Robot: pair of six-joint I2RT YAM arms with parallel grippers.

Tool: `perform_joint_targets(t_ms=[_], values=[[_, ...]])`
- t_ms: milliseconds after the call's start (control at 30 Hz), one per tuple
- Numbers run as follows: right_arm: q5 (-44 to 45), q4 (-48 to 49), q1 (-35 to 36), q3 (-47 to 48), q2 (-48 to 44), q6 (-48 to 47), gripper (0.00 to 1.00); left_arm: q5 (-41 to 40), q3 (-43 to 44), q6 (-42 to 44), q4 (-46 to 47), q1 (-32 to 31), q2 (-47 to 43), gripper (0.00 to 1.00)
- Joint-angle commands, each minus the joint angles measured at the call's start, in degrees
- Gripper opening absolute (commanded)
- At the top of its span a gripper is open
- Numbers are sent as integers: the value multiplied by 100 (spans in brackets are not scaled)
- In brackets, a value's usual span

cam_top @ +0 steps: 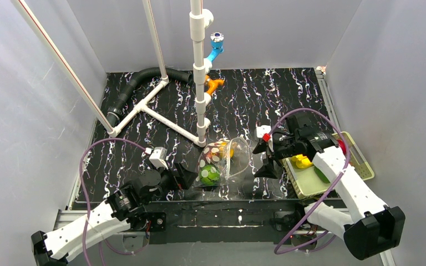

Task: Open the zip-top bag and remove the fake food
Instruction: Pick up the fake fruit from the zipper food storage bag.

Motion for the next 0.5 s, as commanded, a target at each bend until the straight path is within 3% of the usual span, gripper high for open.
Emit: perform_joint_targets(t_ms=[0, 233, 400, 467], values=[[155, -159, 240, 364, 184, -335, 100, -209, 229, -99, 74, -28, 81, 98], [390, -70, 546, 590, 402, -166, 100, -350, 397, -345, 65, -28, 162, 98], [479, 776, 828, 404, 469, 841, 100, -281, 419, -353, 429, -28, 532, 98], [458, 1035, 889, 433, 578, 1260, 93, -279, 440, -321, 621, -22, 706, 98]])
